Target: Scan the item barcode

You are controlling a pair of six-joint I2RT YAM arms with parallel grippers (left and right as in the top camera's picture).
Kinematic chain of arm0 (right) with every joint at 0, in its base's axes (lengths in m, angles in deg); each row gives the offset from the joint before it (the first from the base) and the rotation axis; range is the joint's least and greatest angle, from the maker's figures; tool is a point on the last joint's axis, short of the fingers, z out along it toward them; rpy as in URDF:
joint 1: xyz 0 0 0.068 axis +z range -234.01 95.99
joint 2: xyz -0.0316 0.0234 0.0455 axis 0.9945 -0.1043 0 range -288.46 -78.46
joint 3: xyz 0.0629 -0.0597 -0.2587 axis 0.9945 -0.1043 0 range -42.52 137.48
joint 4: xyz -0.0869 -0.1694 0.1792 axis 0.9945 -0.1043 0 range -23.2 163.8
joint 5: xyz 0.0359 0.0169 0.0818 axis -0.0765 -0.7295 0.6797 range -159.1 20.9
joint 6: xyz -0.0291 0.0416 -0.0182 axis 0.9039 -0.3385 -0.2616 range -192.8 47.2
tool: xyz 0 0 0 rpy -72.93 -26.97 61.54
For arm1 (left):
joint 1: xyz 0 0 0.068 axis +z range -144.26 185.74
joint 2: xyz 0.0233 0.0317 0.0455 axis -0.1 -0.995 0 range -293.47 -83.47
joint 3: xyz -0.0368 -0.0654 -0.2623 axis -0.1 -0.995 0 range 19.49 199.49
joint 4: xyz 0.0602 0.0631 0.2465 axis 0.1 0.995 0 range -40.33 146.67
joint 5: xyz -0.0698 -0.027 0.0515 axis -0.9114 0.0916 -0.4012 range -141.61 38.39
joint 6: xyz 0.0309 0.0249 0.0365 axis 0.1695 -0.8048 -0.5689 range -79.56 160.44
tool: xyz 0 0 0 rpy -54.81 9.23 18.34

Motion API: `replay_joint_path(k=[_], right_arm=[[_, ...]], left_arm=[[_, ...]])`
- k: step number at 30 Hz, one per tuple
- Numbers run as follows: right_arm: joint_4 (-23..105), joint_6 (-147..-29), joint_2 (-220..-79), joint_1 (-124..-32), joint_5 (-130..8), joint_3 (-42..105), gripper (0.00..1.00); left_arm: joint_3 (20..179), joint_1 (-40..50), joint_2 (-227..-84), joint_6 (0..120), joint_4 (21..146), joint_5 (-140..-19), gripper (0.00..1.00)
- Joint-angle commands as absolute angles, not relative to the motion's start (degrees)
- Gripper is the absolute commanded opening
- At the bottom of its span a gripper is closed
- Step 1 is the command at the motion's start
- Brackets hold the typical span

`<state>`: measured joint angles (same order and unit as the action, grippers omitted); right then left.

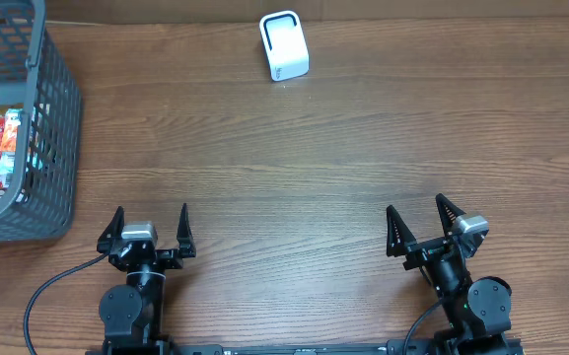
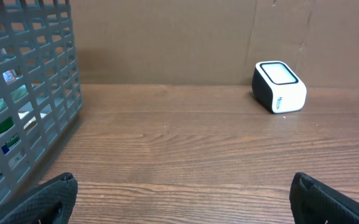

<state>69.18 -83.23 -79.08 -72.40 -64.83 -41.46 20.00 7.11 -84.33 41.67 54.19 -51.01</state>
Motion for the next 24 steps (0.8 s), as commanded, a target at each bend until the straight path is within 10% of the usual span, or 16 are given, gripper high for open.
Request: replay_joint_path(k=[1, 24], right_arm=[[69.37, -82.78, -78.62, -72.51, -64.96, -42.07, 1.00], [69.37, -82.78, -78.62, -72.51, -64.96, -42.07, 1.00]], left_arm=[[19.76, 6.82, -83.72, 40.64, 54.12, -51.71, 1.00], [31.56, 6.82, -83.74, 51.07, 68.79, -63.99, 1.00]])
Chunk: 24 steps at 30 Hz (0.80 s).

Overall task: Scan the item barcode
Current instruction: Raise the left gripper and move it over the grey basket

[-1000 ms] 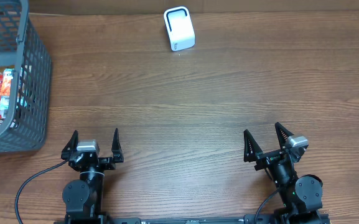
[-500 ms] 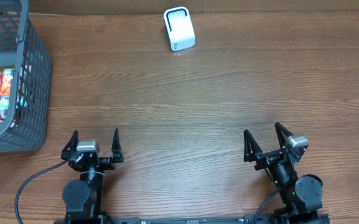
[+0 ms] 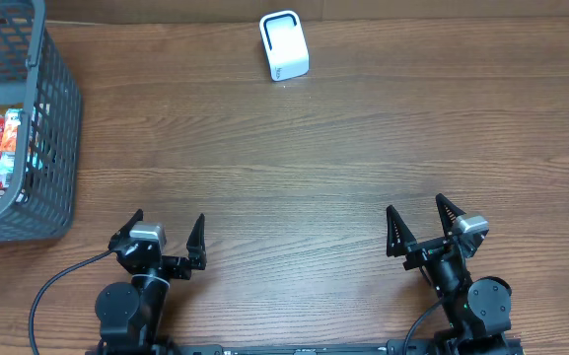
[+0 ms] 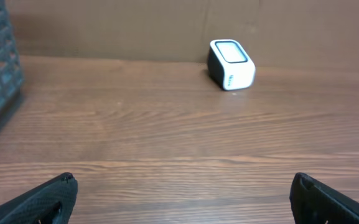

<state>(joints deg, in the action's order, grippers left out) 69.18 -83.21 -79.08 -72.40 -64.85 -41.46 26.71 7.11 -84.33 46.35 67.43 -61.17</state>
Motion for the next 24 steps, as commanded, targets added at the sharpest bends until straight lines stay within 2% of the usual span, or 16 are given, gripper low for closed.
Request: replay_joint_path(k=[1, 6, 10, 15, 19, 24], right_arm=[[69.37, -82.78, -78.62, -72.51, -64.96, -42.07, 1.00], [69.37, -82.78, -78.62, -72.51, -64.96, -42.07, 1.00], [69.37, -82.78, -78.62, -72.51, -64.96, -42.07, 1.00], [69.37, -82.78, -78.62, -72.51, -64.96, -42.07, 1.00], [69.37, -82.78, -78.62, -72.51, -64.98, -42.07, 1.00], [69.37, -82.78, -78.62, -72.51, -64.96, -42.07, 1.00]], left_arm=[[33.60, 6.82, -83.74, 51.64, 70.69, -64.56, 1.00], [44.61, 6.82, -84.77, 52.07, 78.80, -65.50, 1.00], [57.14, 6.82, -91.24, 49.63, 84.11, -66.52, 1.00], [78.29, 6.82, -107.89, 44.47, 97.16, -66.74, 1.00], [101.68, 6.82, -125.70, 38.79, 115.26, -66.66, 1.00], [128.54, 6.82, -145.53, 37.39, 133.94, -66.48, 1.00]])
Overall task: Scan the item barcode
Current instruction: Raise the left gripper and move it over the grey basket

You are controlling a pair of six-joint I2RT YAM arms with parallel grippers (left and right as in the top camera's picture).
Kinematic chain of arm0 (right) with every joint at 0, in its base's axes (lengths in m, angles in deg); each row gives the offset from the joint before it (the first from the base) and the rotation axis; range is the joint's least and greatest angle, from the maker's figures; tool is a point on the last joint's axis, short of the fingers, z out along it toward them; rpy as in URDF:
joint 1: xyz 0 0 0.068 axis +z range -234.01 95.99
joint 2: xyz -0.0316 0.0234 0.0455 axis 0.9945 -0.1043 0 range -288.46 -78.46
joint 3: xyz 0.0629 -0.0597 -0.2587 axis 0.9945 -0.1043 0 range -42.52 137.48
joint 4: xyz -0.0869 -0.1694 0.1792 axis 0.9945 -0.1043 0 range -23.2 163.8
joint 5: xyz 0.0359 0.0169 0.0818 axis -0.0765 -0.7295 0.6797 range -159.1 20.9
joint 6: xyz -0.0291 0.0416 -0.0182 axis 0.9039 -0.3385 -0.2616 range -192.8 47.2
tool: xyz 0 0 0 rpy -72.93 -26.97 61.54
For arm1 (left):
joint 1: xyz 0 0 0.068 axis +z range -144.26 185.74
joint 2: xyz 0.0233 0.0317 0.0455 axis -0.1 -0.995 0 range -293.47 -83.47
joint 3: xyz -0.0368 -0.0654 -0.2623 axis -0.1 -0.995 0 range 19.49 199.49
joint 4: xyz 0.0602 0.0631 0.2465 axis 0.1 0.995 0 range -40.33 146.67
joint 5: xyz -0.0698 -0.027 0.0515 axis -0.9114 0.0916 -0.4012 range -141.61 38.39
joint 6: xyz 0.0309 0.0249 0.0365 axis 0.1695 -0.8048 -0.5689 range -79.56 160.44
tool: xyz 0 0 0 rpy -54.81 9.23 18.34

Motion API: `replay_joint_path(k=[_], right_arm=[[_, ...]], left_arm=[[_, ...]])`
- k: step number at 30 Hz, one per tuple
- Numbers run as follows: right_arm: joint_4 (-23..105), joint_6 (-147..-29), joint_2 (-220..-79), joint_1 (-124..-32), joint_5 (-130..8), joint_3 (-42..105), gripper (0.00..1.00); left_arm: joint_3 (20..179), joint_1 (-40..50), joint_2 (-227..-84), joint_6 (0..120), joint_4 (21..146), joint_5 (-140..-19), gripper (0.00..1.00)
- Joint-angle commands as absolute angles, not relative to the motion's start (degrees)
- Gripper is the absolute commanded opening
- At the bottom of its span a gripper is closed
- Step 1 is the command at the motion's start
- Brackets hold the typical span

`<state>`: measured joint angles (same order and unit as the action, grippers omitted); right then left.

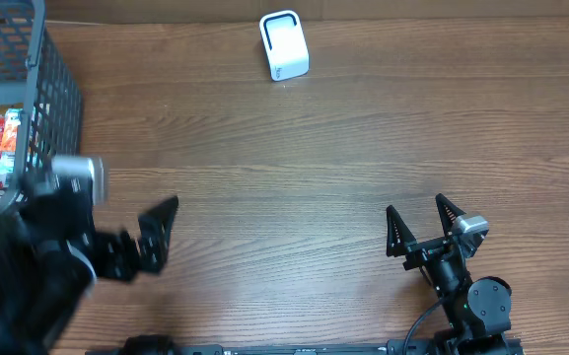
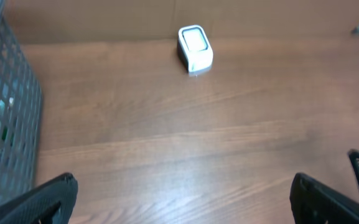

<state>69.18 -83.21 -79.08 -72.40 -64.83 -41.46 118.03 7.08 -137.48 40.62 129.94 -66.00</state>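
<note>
The white barcode scanner (image 1: 284, 45) stands at the table's far edge, also in the left wrist view (image 2: 195, 48). Packaged items lie in the grey mesh basket (image 1: 55, 108) at the left. My left gripper (image 1: 92, 217) is raised high beside the basket and blurred; its wrist view shows it open (image 2: 182, 199), with nothing between the fingers (image 2: 51, 200). My right gripper (image 1: 424, 229) rests open and empty at the near right. No barcode shows.
The basket wall (image 2: 14, 118) fills the left of the left wrist view. The wooden table (image 1: 314, 158) spreads between scanner and arms. The right gripper's fingertips show at that view's right edge.
My left arm has risen and moved left toward the basket; its camera now looks down from higher, with the basket back in view. Both grippers remain open. The right arm has not moved.
Both arms first rested low at the near edge, grippers open, with the left wrist facing the basket and scanner. Then the left gripper had turned right, basket nearly out of view. Now it is lifted high by the basket. The items lie in the basket as before.
</note>
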Motion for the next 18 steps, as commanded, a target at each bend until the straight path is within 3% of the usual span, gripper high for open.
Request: replay_joint_path(k=[1, 6, 16, 17, 18], right_arm=[[69.37, -82.78, -78.62, -72.51, -64.96, -42.07, 1.00], [69.37, -82.78, -78.62, -72.51, -64.96, -42.07, 1.00], [69.37, -82.78, -78.62, -72.53, -64.96, -42.07, 1.00], [69.37, -82.78, -78.62, -72.53, -64.96, -42.07, 1.00], [69.37, -82.78, -78.62, -72.51, -64.96, -42.07, 1.00]], left_arm=[[133.09, 6.82, -149.07, 37.41, 136.85, -66.48, 1.00], [144.72, 6.82, -160.48, 37.41, 142.45, -66.46, 0.99], [144.85, 6.82, -170.55, 37.78, 143.43, -67.33, 0.99], [144.85, 6.82, -171.14, 37.61, 143.78, -68.01, 0.87], [144.85, 6.82, -171.54, 37.63, 143.95, -68.36, 0.63]])
